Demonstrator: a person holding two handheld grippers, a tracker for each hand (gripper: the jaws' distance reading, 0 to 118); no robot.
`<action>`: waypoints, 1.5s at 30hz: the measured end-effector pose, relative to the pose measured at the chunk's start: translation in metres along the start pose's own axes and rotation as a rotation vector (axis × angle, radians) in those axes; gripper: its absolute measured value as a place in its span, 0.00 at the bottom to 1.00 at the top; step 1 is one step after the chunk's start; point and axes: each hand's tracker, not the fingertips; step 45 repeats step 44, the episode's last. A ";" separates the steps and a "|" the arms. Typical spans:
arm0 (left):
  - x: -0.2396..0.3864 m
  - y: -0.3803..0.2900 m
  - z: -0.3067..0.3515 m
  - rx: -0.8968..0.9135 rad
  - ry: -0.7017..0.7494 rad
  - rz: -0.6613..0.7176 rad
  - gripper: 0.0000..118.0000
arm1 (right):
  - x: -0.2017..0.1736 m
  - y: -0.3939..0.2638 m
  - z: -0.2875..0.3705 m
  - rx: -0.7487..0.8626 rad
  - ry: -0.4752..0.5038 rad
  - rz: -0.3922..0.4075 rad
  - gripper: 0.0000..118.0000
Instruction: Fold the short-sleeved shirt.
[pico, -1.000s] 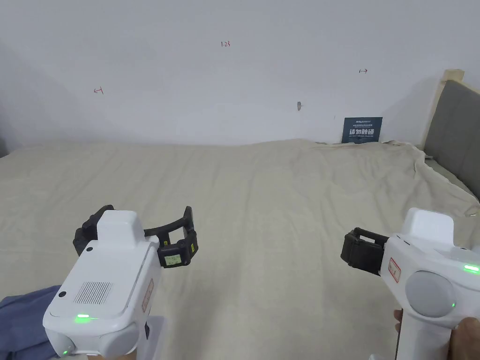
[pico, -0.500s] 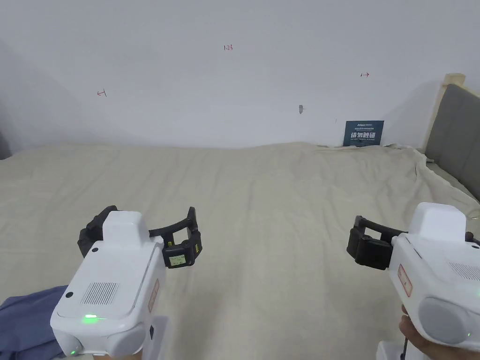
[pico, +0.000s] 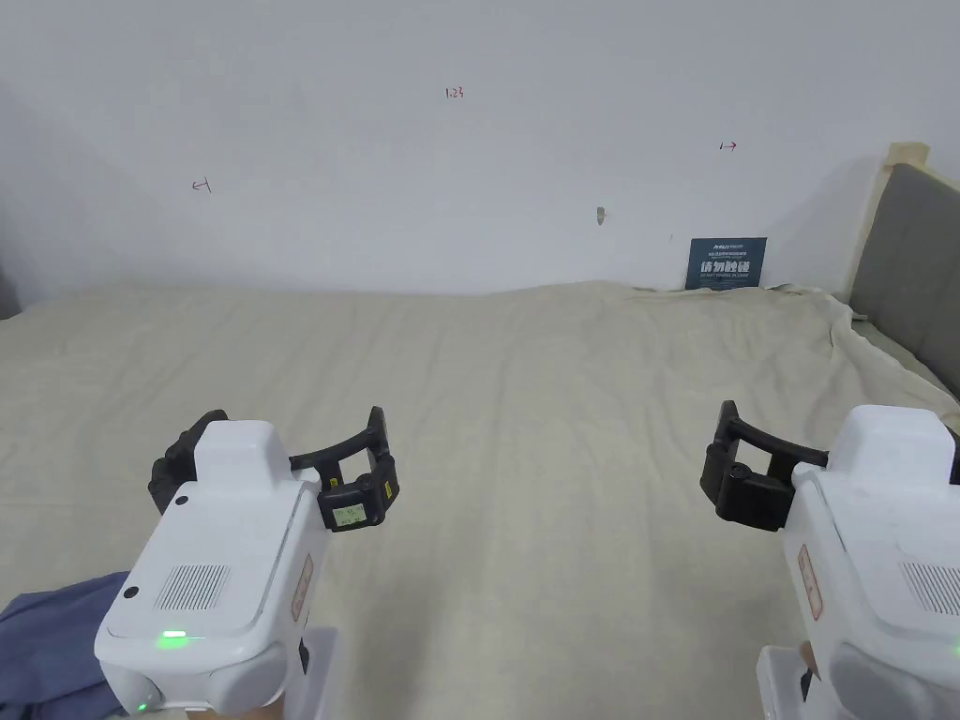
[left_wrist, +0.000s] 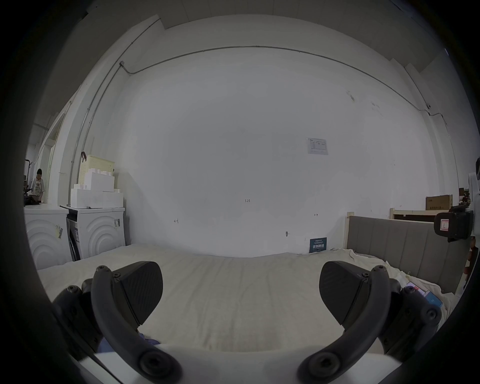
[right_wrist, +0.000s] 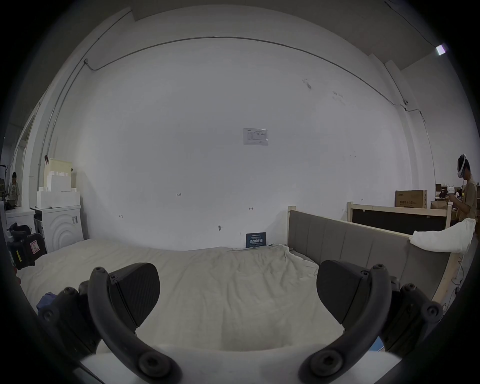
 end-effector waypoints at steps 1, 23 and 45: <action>0.000 0.000 0.000 0.000 -0.002 -0.003 1.00 | 0.004 -0.001 -0.004 -0.001 0.003 -0.001 1.00; 0.002 0.002 0.003 0.005 -0.015 -0.026 1.00 | 0.007 0.005 -0.005 -0.005 0.004 -0.006 1.00; 0.003 0.004 0.002 0.004 -0.018 -0.027 1.00 | 0.015 0.004 -0.008 0.003 0.010 -0.007 1.00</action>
